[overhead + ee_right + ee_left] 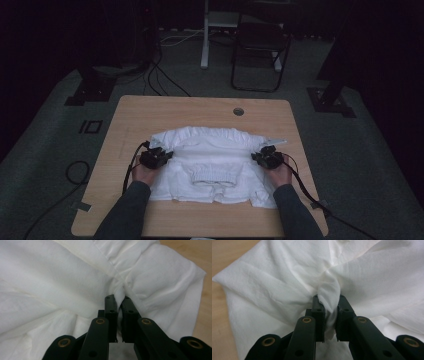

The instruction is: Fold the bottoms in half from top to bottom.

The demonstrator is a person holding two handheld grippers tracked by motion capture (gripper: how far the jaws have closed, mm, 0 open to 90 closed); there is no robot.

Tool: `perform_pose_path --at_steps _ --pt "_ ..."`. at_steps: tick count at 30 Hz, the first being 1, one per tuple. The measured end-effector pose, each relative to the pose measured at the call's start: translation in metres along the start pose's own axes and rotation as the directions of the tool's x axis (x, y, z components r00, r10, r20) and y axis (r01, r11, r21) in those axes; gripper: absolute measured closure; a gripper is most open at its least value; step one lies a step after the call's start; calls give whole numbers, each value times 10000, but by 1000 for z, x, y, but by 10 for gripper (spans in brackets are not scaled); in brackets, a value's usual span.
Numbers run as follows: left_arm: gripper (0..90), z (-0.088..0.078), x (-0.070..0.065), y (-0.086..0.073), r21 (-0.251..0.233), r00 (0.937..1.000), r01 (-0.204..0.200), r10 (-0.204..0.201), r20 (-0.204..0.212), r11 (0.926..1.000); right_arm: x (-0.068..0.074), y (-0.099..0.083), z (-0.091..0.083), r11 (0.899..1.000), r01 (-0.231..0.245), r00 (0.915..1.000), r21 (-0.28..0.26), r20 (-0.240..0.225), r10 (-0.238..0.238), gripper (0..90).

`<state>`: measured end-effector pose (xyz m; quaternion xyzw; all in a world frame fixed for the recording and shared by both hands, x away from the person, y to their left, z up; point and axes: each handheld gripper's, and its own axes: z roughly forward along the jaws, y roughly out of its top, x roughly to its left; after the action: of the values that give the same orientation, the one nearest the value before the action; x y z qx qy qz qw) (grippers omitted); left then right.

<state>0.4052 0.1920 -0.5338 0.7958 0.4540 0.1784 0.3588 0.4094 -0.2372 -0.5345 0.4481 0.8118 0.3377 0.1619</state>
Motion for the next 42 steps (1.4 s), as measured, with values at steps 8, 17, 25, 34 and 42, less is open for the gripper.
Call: perform_pose_path --at_steps 8,17,25,34,42 --pt "824 5 3 13 178 9988 462 -459 -192 9988 -5 18 11 9989 -245 9996 393 152 240 864" --pt "837 -79 -5 56 -2805 9996 -225 174 -205 9596 -12 49 -62 9766 -271 9996 -2136 -120 251 866" --pt "835 -122 -11 40 -3355 9937 312 69 1118 9415 7 41 -125 9394 432 9983 -3400 -231 -542 865" --pt "609 -108 -9 -2 -2114 9854 848 -505 1627 9737 31 -26 -109 9770 321 9916 -2107 -1157 -576 566" --pt "614 -94 -46 30 -1944 9890 -328 600 1354 9804 49 7 -106 9550 399 9931 -2938 -939 -704 544"
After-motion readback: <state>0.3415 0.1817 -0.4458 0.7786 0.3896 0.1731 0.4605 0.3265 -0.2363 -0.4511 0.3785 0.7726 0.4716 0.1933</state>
